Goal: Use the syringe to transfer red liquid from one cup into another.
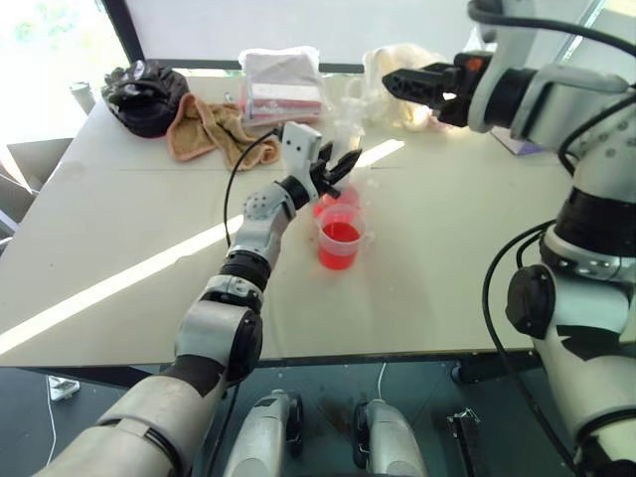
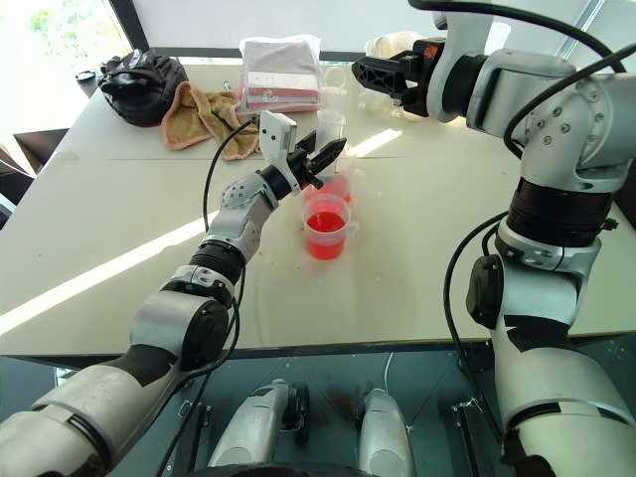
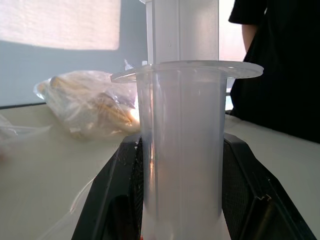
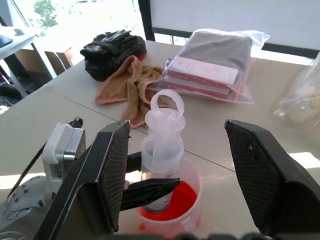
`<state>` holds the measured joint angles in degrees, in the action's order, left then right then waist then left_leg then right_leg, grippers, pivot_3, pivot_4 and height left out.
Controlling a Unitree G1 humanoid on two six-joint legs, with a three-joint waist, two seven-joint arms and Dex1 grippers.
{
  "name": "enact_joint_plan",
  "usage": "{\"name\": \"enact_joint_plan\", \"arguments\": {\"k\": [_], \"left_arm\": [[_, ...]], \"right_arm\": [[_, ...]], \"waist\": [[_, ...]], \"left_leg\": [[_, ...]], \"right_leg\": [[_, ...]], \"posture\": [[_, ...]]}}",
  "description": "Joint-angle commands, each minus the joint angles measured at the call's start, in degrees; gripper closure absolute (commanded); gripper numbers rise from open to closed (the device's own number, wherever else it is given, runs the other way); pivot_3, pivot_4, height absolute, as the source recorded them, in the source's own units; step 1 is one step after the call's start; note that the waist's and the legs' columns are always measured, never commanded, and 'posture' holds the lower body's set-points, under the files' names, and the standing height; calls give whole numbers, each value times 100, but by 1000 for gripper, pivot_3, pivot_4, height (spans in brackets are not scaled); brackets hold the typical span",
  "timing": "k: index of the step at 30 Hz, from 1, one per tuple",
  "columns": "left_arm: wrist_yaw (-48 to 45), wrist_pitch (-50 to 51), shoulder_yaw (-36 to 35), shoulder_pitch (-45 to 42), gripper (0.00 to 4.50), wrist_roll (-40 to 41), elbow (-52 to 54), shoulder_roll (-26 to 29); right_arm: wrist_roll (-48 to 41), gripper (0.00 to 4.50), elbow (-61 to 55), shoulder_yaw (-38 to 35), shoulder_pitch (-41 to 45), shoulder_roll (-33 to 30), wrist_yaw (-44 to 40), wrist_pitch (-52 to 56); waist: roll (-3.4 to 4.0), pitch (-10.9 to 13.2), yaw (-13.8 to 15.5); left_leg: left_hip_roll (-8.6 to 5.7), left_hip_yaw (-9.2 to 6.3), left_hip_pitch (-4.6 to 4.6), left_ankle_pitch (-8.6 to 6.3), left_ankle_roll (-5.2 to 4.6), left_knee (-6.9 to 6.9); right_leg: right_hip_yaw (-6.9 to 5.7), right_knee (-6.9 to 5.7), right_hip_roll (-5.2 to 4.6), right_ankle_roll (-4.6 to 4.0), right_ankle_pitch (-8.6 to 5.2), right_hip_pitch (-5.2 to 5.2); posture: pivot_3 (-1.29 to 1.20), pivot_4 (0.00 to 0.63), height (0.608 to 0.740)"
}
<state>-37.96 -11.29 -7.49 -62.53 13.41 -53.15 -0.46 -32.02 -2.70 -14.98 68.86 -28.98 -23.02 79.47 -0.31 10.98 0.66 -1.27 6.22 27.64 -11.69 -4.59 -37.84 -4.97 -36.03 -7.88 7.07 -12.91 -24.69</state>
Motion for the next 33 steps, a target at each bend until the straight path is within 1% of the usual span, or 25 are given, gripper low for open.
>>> {"name": "enact_joint_plan", "arguments": {"k": [1, 6, 11, 15, 18, 24, 30, 33], "left_arm": [[156, 219, -138, -129, 3066, 392, 1024, -72], [328, 648, -73, 95, 3066, 623, 2097, -102], [335, 1413, 43, 499, 3066, 953, 3392, 2], [138, 2416, 165, 961, 3066, 1489, 4579, 287], [38, 2927, 243, 1267, 3066, 1789, 5163, 477], [-123, 3435, 513, 1694, 3066, 1958, 5833, 794], [-397, 3082, 804, 2111, 3066, 1664, 5663, 900], [-464, 2887, 955, 2220, 3066, 1526, 5518, 814]], "right_arm": [[-127, 1378, -274, -175, -110, -2, 61, 41], [-171, 1378, -262, -193, -176, -10, 106, 9], [-184, 1378, -251, -193, -170, -53, 117, 5], [-110, 1378, -130, -240, -134, -222, 118, -73], [-86, 1378, -54, -263, -126, -374, 99, -127], [-91, 1378, -34, -353, -157, -528, 173, -119], [-238, 1378, -164, -474, -163, -493, 191, 60], [-723, 1378, -324, -752, -68, -459, -86, 589]], "waist": [[0, 0, -10], [1, 0, -16], [1, 0, -13], [2, 1, -9], [2, 0, -8], [2, 0, -9], [3, 0, -9], [3, 0, 5]], "left_leg": [[0, 0, 2, 0, 0, 0], [0, 1, 2, 1, 0, 1], [0, 1, 1, 2, -1, 0], [0, 1, 2, 3, -2, -1], [0, 1, 0, 3, -1, -1], [1, 0, -6, 4, 0, -2], [1, 0, -8, 4, 1, -1], [1, 0, -8, 4, 1, -1]], "right_leg": [[0, 1, -1, 0, 0, -1], [0, 0, 1, 0, 0, -3], [0, -1, 5, 0, 0, 0], [0, 0, 7, 0, 0, 1], [0, 1, 8, 0, 0, 4], [0, 1, 11, 0, 0, 9], [0, 3, 13, -1, -1, 12], [0, 3, 12, -1, -1, 11]], "posture": [[0, 150, 740], [0, 150, 740], [0, 150, 740], [0, 150, 740], [0, 150, 740], [0, 150, 740], [0, 150, 740], [0, 150, 740]]}}
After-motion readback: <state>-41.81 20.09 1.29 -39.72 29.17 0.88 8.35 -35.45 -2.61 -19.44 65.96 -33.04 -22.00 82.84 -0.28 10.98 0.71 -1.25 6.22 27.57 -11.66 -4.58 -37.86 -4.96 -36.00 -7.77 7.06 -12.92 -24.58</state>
